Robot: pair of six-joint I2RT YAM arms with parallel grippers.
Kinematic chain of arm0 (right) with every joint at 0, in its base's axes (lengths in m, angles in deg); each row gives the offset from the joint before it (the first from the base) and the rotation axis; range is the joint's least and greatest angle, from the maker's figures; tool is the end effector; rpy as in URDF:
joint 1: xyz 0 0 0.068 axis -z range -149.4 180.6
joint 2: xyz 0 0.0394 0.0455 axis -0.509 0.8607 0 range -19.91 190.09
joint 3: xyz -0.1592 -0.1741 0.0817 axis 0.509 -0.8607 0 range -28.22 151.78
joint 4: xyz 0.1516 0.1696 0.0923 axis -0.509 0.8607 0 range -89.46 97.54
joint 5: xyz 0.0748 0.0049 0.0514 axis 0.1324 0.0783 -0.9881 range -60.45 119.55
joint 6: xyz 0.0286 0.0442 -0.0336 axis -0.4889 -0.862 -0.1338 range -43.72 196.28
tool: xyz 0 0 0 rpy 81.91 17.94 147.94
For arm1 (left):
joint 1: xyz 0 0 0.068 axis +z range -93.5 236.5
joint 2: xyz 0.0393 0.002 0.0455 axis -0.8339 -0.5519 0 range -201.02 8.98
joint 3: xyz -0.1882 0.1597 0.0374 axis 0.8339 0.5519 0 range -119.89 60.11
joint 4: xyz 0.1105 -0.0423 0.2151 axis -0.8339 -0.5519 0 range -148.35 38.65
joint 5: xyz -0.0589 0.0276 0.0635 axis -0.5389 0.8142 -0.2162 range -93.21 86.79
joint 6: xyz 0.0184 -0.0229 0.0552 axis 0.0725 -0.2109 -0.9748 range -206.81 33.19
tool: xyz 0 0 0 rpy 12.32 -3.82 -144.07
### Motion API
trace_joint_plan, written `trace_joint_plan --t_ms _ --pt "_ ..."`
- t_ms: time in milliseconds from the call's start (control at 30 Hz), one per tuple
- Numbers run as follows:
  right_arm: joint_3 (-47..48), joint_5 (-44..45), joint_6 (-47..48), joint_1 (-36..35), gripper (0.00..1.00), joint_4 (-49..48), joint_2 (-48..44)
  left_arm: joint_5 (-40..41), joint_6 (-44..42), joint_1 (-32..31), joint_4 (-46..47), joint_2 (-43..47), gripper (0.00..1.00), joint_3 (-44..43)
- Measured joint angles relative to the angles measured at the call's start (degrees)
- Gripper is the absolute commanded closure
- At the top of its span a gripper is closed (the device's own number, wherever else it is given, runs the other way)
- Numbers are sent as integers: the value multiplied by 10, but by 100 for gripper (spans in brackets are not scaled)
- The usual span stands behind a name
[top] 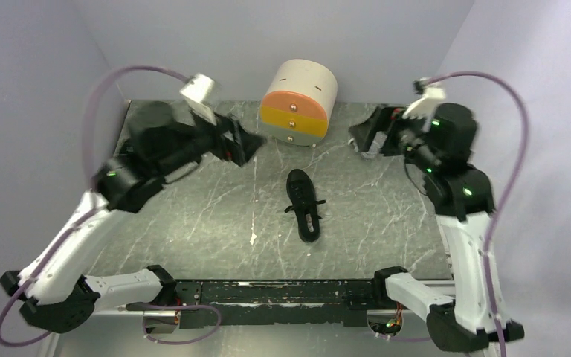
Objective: Tie the shoes
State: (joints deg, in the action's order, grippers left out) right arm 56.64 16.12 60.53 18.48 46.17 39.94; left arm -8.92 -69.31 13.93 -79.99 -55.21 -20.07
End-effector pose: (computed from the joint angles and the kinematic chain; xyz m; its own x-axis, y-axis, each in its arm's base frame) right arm 0.1866 0.0514 0.4294 -0.4446 0.1746 -0.8785 -0.3076 0.8914 0.3328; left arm 0.1710 -0.1635 0.4234 -0.3776 -0.0593 -0.9241 0.6618 0.6807 -0.3141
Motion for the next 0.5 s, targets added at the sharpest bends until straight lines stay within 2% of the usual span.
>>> trace_joint_plan --t_ms 67,167,300,500 --pt "67 28 3 0 0 3 -17 19 -19 0 -2 6 3 -92" --pt "166 82 7 0 0 17 -38 50 -43 0 -2 38 3 -171" --pt "274 159 8 0 0 44 -44 80 -63 0 -1 89 3 -199" --pt "285 206 -3 0 0 107 -22 112 -83 0 -33 106 3 -224"
